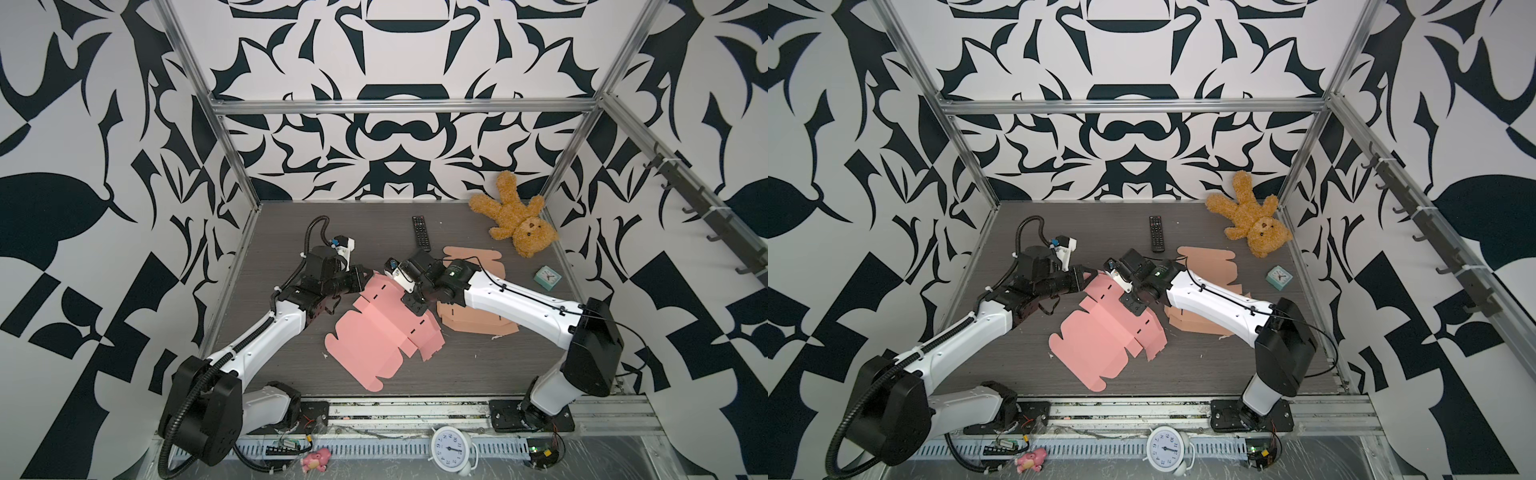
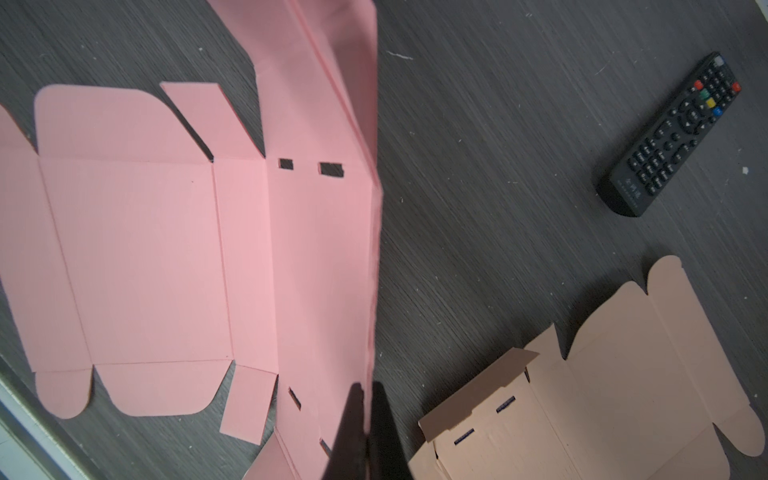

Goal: Fold the paper box

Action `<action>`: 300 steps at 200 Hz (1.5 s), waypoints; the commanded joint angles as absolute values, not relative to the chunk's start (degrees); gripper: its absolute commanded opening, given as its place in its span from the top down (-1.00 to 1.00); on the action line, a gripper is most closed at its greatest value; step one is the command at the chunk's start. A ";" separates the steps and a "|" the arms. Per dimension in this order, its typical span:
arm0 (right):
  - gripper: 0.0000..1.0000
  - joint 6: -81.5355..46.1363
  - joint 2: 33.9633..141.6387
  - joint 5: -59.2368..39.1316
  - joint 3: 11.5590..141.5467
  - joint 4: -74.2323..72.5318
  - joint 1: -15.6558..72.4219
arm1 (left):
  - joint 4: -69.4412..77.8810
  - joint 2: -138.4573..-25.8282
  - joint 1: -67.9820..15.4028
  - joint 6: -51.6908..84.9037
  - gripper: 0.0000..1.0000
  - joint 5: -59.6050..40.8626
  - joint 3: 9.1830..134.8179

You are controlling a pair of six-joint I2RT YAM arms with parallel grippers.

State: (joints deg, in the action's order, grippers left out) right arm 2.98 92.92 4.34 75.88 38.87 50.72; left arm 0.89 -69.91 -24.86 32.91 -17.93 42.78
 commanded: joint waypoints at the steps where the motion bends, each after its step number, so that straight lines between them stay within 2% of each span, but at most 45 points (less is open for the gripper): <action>1: 1.00 3.29 90.50 4.89 75.40 37.62 51.12 | -0.29 -69.68 -24.72 31.82 1.00 -17.53 44.24; 246: 1.00 4.78 90.92 7.81 77.28 36.05 53.42 | 3.83 -70.04 -30.19 34.27 1.00 -21.13 39.96; 271: 1.00 5.97 90.22 10.46 76.63 35.97 54.22 | 5.79 -69.92 -30.15 35.33 1.00 -21.58 38.37; 300: 1.00 7.73 91.52 18.30 77.85 38.25 56.35 | 5.98 -68.95 -30.02 34.99 1.00 -20.20 37.10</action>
